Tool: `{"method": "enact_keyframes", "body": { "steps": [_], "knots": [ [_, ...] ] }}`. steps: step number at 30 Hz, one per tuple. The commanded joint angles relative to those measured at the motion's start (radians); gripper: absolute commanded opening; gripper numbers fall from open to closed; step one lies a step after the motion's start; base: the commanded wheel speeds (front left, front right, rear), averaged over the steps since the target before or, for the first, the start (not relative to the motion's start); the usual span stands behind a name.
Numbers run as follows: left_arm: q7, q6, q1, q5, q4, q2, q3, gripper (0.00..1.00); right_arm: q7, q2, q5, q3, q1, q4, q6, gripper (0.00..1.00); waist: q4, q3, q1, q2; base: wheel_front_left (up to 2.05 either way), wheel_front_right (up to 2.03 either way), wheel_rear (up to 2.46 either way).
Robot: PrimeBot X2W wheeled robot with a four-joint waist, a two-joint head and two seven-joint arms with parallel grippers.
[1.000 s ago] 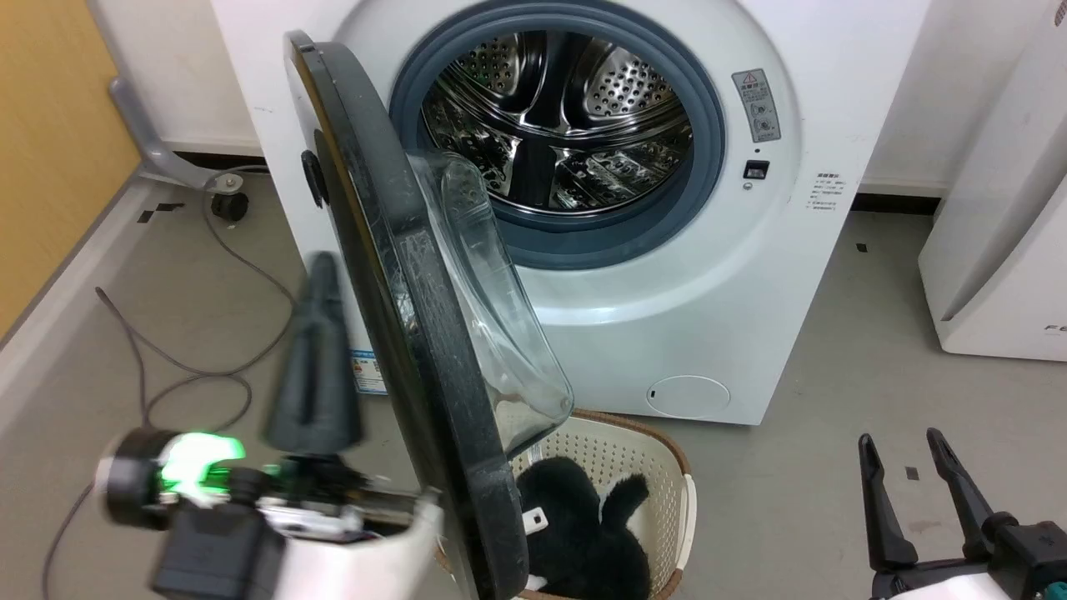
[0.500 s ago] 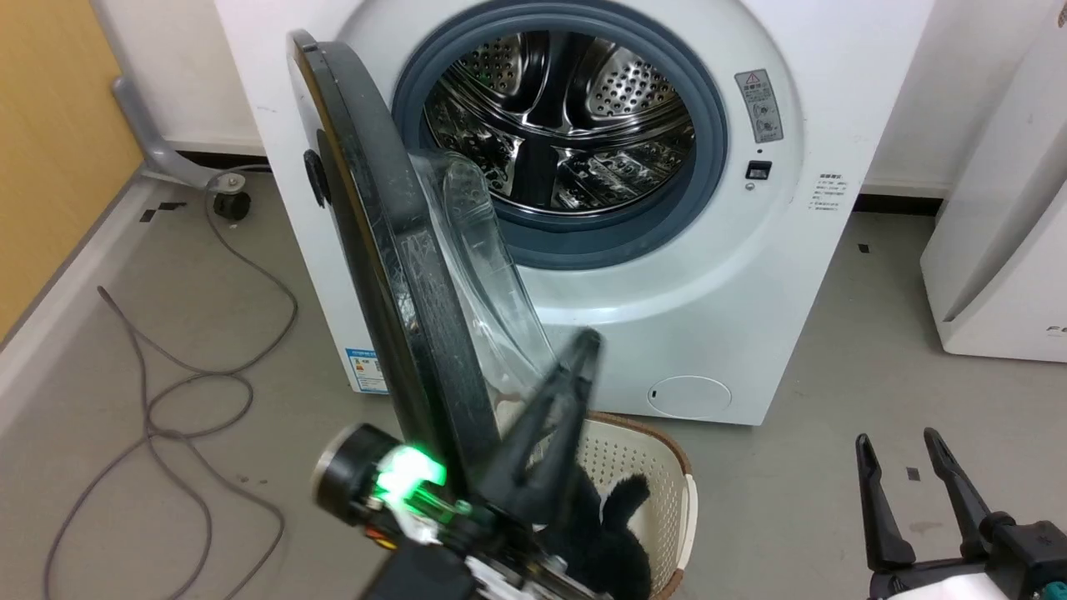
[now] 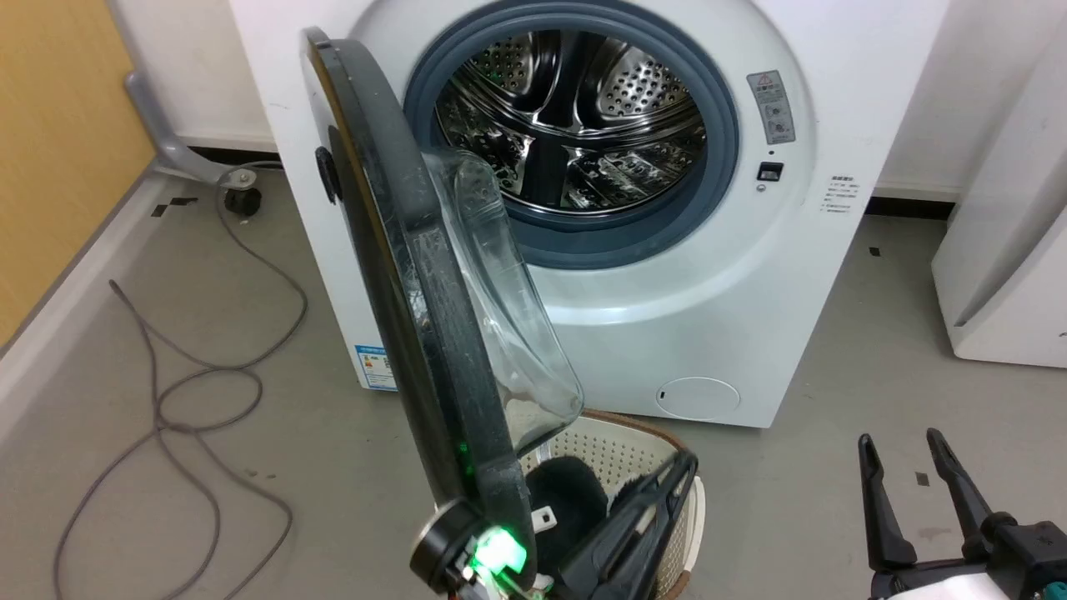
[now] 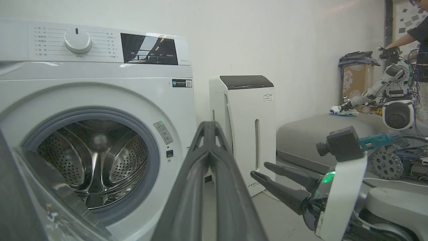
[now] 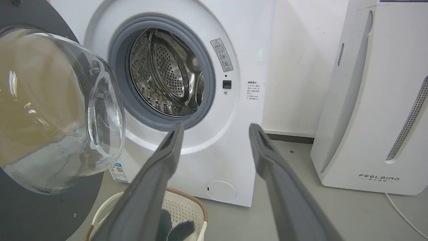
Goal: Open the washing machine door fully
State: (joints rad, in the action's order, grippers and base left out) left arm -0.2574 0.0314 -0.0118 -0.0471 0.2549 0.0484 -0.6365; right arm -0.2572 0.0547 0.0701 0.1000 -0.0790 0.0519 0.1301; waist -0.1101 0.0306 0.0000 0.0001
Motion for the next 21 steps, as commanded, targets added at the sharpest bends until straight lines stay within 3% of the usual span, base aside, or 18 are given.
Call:
{"method": "enact_keyframes", "body": {
  "steps": [1, 9, 21],
  "knots": [
    [-0.004, 0.005, 0.023, 0.005, -0.018, 0.005, -0.004, 0.00, -0.005, -0.005, -0.003, -0.002, -0.013, 0.001, 0.001, 1.00, -0.005, -0.001, 0.0000, -0.0001, 0.00, 0.00, 0.00],
    [-0.004, -0.004, 0.076, 0.005, -0.101, 0.017, 0.002, 0.00, -0.005, -0.005, -0.001, 0.002, -0.010, 0.005, 0.001, 1.00, -0.019, -0.010, 0.0000, -0.0001, 0.00, 0.00, 0.00],
    [-0.004, -0.020, 0.048, -0.009, -0.232, 0.021, 0.101, 0.00, -0.005, -0.005, -0.001, 0.006, -0.005, 0.017, 0.001, 1.00, -0.047, -0.030, 0.0000, -0.0001, 0.00, 0.00, 0.00]
  ]
}}
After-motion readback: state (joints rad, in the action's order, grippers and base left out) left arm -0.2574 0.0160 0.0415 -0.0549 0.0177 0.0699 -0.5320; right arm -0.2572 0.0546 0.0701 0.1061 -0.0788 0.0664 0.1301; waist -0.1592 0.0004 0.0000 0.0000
